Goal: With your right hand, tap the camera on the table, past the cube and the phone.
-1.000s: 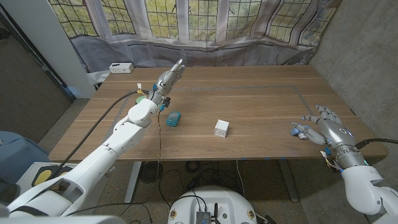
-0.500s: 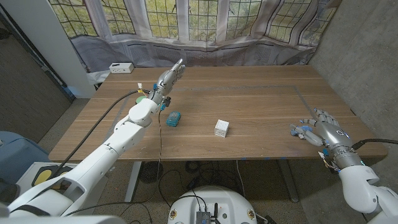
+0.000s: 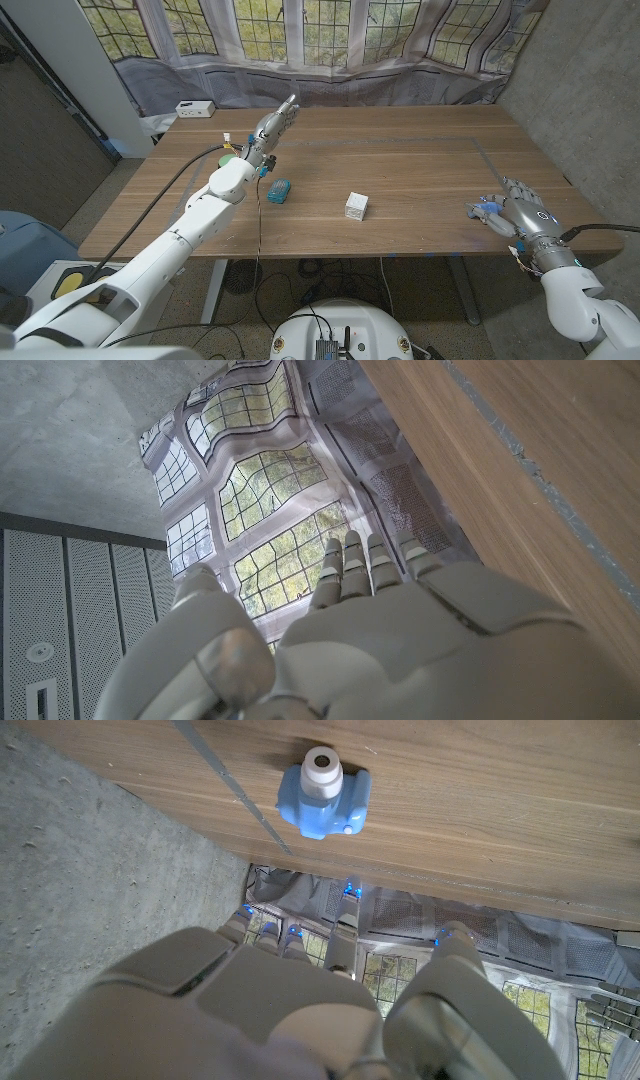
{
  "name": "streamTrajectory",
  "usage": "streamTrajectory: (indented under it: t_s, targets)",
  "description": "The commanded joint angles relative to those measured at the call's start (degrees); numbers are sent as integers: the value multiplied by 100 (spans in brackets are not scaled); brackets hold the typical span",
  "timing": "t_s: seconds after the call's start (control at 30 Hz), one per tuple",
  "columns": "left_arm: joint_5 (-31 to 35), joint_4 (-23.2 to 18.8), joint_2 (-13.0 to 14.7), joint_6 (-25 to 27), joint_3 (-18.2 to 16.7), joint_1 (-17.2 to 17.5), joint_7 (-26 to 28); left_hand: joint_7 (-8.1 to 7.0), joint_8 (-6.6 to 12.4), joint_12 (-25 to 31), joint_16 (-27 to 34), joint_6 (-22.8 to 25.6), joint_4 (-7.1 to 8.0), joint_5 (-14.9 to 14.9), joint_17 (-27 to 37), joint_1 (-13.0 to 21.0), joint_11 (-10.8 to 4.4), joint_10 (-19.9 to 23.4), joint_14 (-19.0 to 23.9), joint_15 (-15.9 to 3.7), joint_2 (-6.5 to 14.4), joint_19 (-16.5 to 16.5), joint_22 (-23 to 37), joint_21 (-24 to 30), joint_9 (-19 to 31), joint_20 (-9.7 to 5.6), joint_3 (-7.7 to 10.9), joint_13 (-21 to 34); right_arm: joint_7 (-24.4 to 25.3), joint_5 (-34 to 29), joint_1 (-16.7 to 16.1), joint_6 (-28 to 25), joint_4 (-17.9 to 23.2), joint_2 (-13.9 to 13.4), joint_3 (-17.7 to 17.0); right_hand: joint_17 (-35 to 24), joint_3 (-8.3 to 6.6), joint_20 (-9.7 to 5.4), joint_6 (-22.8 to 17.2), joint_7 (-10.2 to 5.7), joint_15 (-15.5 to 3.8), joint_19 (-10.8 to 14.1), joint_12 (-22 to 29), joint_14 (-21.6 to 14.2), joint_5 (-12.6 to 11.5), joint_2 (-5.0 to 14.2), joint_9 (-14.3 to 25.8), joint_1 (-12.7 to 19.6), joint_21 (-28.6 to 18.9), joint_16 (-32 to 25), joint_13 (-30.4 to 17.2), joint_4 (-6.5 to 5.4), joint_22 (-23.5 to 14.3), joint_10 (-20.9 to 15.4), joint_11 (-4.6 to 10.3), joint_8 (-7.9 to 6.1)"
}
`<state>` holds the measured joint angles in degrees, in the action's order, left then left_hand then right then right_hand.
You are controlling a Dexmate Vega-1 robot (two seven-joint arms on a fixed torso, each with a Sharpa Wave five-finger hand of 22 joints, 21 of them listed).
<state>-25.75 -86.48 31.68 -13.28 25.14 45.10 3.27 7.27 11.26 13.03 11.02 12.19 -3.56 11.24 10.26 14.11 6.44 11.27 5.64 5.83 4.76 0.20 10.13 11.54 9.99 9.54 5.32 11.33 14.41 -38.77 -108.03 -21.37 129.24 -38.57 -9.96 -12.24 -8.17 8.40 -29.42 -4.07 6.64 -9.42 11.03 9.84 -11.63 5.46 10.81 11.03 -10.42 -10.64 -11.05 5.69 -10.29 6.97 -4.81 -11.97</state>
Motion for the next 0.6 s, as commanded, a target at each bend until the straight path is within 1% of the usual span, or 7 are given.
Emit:
streamTrajectory:
  t_s: [0.03,0.2,0.6]
  targets:
    - [25,41,-41,18,22,-52,17,0,-16,24,11,26,-36,-22,13,27,-15,39,37,37,32,23,20,0,29,26,5,8,169,121,75,-203,-129,-224,207,-15,-40,2,-110,-3,24,-52,40,664,18,52,6,22,-49,-59,-17,4,-5,25,38,-56]
    - [45,85,-62,7,56,-97,-20,-6,-16,21,18,30,-38,-22,13,27,-12,40,61,18,32,22,20,-2,29,24,5,9,231,186,92,-272,-168,-290,229,-14,-46,6,-112,0,16,-56,43,662,20,55,5,28,-51,-62,-18,8,-6,28,48,-51]
    - [33,91,-60,2,40,-82,-1,-19,-15,13,15,48,-40,-23,13,25,-21,39,69,25,33,19,20,-6,29,35,6,9,241,330,197,-454,-245,-521,372,-13,-57,2,-89,-20,13,-58,44,663,25,58,4,38,-60,-66,-18,14,-6,52,48,-26]
